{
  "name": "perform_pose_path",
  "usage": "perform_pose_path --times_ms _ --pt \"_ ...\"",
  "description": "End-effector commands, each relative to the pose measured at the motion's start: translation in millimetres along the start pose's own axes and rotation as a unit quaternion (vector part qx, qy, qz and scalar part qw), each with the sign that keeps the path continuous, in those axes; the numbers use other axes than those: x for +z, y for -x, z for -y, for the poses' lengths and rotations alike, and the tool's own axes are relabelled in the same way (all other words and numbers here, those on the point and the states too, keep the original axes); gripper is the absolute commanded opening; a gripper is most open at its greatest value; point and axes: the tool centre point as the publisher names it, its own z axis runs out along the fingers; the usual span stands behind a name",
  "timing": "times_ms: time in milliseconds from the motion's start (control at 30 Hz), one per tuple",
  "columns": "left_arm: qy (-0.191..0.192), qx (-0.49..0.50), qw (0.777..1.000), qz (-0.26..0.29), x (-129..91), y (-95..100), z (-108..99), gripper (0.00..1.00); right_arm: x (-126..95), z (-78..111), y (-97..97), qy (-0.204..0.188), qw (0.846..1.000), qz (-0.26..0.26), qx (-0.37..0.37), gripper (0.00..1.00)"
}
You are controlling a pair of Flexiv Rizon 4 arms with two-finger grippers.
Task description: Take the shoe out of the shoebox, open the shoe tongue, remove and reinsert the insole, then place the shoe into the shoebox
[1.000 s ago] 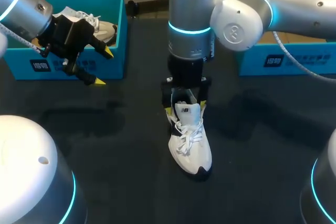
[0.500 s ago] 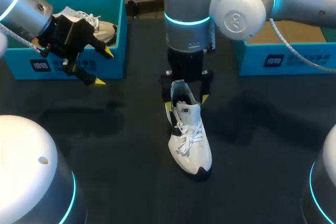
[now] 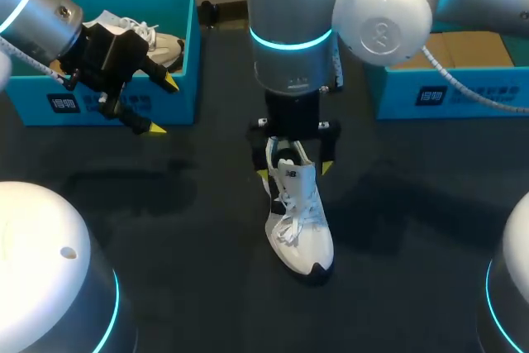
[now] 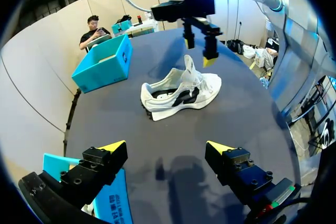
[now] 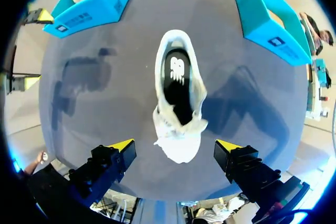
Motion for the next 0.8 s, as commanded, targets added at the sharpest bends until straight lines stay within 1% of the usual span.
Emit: perform_pose_path --times_ms 33,100,133,167,200,300,333,533,733,800 --pt "0.001 0.0 1.0 0.0 -1 -1.2 0 1.0 7 12.1 0.4 0.013 1.0 -0.01 0.006 0.98" --pt "0.001 0.0 1.0 0.0 -1 -1.2 0 1.0 8 16.0 -1.4 0.013 1.0 -0.012 0.011 0.73" --pt "0.001 0.0 1.0 0.0 -1 -1.2 0 1.0 9 17.9 -2.0 0.013 1.0 -0.013 0.013 0.69" --pt "0.001 0.0 1.0 0.0 -1 -1.2 0 1.0 10 19.5 -2.5 0.012 1.0 -0.014 0.015 0.55" --pt "0.001 0.0 1.0 0.0 -1 -1.2 0 1.0 11 20.5 -2.6 0.012 1.0 -0.015 0.016 0.49" --pt "0.001 0.0 1.0 0.0 -1 -1.2 0 1.0 17 23.7 -1.6 0.011 1.0 -0.018 0.023 0.44" --pt "0.001 0.0 1.0 0.0 -1 -1.2 0 1.0 18 23.9 -1.4 0.01 0.999 -0.019 0.025 0.39" --pt "0.001 0.0 1.0 0.0 -1 -1.2 0 1.0 31 17.9 1.3 0.008 0.999 -0.028 0.026 0.38" --pt "0.001 0.0 1.0 0.0 -1 -1.2 0 1.0 41 -0.1 2.2 0.011 0.999 -0.037 0.012 0.36" --pt "0.001 0.0 1.0 0.0 -1 -1.2 0 1.0 42 -6.0 2.4 0.012 0.999 -0.038 0.007 0.34"
